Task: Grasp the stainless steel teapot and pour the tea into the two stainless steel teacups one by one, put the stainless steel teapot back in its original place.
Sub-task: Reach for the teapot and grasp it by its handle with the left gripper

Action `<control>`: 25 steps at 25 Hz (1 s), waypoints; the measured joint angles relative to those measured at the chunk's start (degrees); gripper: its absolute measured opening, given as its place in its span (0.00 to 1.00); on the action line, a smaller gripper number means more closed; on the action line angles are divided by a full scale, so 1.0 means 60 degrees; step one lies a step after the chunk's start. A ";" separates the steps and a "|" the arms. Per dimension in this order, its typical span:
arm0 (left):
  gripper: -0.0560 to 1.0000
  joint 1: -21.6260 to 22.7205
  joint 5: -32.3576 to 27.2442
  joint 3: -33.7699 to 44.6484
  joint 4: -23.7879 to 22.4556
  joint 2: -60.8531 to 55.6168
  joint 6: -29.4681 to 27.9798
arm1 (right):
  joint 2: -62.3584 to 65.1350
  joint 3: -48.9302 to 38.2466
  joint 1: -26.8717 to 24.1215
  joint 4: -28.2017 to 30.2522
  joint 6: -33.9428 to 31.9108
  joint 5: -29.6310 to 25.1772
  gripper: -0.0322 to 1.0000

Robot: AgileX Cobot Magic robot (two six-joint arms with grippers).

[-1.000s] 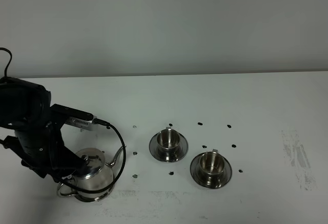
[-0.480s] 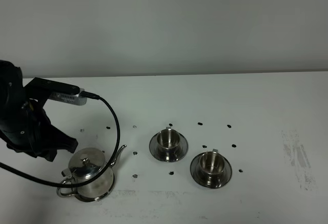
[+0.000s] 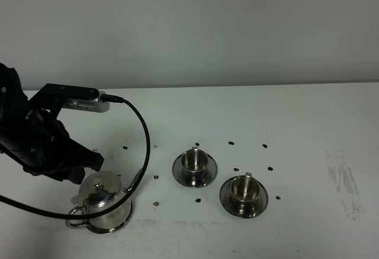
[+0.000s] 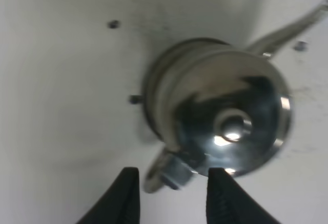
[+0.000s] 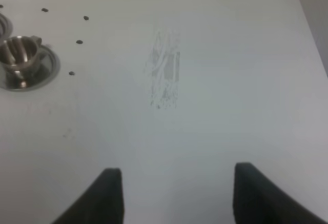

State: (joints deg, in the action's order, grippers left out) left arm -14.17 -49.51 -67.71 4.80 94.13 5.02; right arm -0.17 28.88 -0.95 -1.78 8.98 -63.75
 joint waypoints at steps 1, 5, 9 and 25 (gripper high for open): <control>0.41 0.0000 -0.0125 0.0000 0.0240 0.0000 0.0154 | 0.0000 0.0000 0.0000 0.0000 0.0000 0.0000 0.51; 0.43 0.0000 -0.0619 0.0000 0.0477 0.0000 0.0704 | 0.0000 0.0000 0.0000 0.0000 0.0000 0.0000 0.51; 0.43 0.0000 -0.0876 0.0000 0.0477 -0.0010 0.2708 | 0.0000 0.0000 0.0000 0.0000 0.0000 0.0000 0.51; 0.35 -0.0186 -0.2167 0.0000 0.0240 -0.0082 0.4853 | 0.0000 0.0000 0.0000 0.0000 0.0000 0.0000 0.51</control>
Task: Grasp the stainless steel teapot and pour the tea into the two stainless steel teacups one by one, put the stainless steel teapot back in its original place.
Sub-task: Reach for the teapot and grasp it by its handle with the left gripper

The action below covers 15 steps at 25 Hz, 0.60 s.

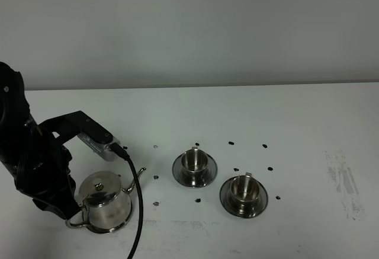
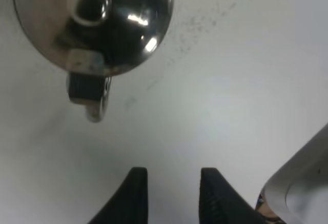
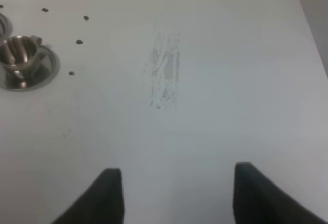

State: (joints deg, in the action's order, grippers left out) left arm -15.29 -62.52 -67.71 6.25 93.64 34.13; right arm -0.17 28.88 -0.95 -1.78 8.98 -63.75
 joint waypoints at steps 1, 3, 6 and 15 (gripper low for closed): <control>0.35 0.0000 0.0083 0.0000 0.0013 -0.0023 0.0000 | 0.0000 0.0000 0.0000 0.0000 0.0000 0.0000 0.51; 0.35 0.0000 0.0173 0.0000 0.0013 -0.0042 -0.0106 | 0.0000 0.0000 0.0000 0.0000 0.0000 0.0000 0.51; 0.35 0.0000 0.0242 0.0000 0.0013 -0.0042 -0.0566 | 0.0000 0.0000 0.0000 0.0000 0.0000 0.0000 0.51; 0.50 0.0000 0.0470 0.0000 -0.0060 -0.0042 -0.0908 | 0.0000 0.0000 0.0000 0.0000 0.0000 0.0000 0.51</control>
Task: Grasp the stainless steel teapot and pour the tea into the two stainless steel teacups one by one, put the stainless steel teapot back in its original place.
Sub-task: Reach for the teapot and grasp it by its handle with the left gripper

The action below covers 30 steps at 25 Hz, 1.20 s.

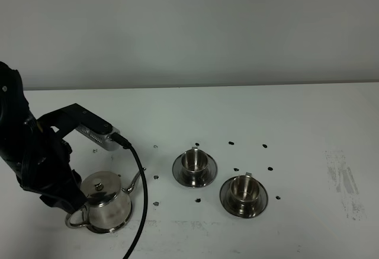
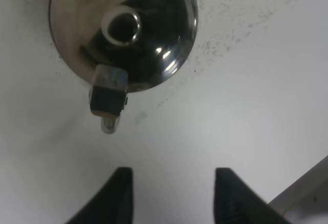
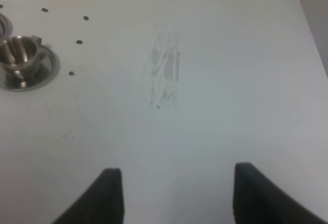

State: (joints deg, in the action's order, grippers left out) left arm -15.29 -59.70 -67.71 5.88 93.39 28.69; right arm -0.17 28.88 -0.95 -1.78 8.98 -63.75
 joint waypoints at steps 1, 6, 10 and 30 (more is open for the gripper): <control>0.54 0.0000 0.0051 0.0000 -0.0092 0.0000 -0.0084 | 0.0000 0.0000 0.0000 0.0000 0.0000 0.0000 0.51; 0.64 0.0000 0.0142 0.0000 -0.0636 0.0013 -0.0274 | 0.0000 0.0000 0.0000 0.0000 0.0000 0.0000 0.51; 0.63 0.0000 0.0293 0.0000 -0.0981 0.0226 -0.0281 | 0.0000 0.0000 0.0000 0.0000 0.0000 0.0000 0.51; 0.60 0.0000 0.0976 0.0000 -0.1040 0.1242 0.1147 | 0.0000 0.0000 0.0000 0.0000 0.0000 0.0000 0.51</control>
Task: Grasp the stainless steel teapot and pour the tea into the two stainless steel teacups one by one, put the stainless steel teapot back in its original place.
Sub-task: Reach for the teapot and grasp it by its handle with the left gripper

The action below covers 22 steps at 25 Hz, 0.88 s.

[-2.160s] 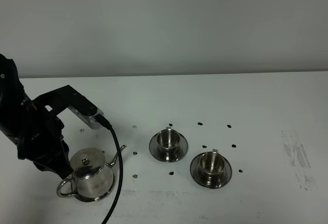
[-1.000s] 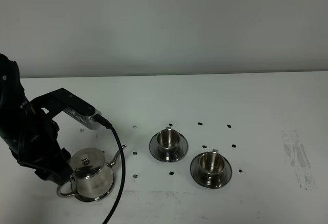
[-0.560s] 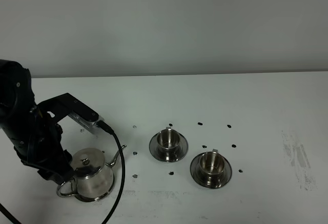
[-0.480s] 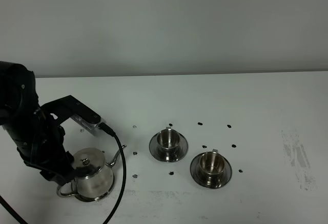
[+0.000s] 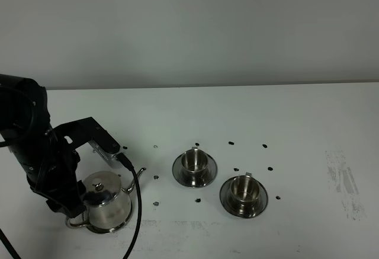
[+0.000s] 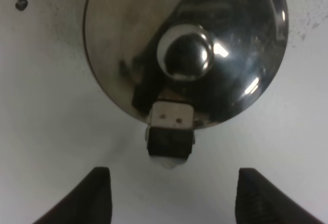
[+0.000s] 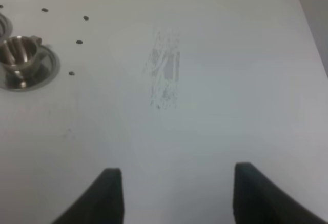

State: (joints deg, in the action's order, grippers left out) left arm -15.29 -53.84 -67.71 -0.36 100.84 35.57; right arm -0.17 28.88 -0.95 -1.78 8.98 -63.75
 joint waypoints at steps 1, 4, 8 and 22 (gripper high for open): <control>0.60 0.0000 0.0007 0.0000 0.0000 0.0000 0.0011 | 0.0000 0.0000 0.0000 0.0000 0.0000 0.0000 0.51; 0.60 0.0000 0.0007 0.0000 0.0000 0.0000 0.0155 | 0.0000 0.0000 0.0000 0.0000 0.0000 0.0000 0.51; 0.60 0.0000 0.0007 0.0000 0.0000 0.0039 0.0209 | 0.0000 0.0000 0.0000 0.0000 0.0000 0.0000 0.51; 0.53 -0.0104 0.0025 0.0000 -0.0107 0.0398 -0.0066 | 0.0000 0.0000 0.0000 0.0000 0.0000 0.0000 0.51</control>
State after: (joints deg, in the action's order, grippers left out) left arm -15.91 -53.69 -67.71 -1.00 103.23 35.17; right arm -0.17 28.88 -0.95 -1.78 8.98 -63.75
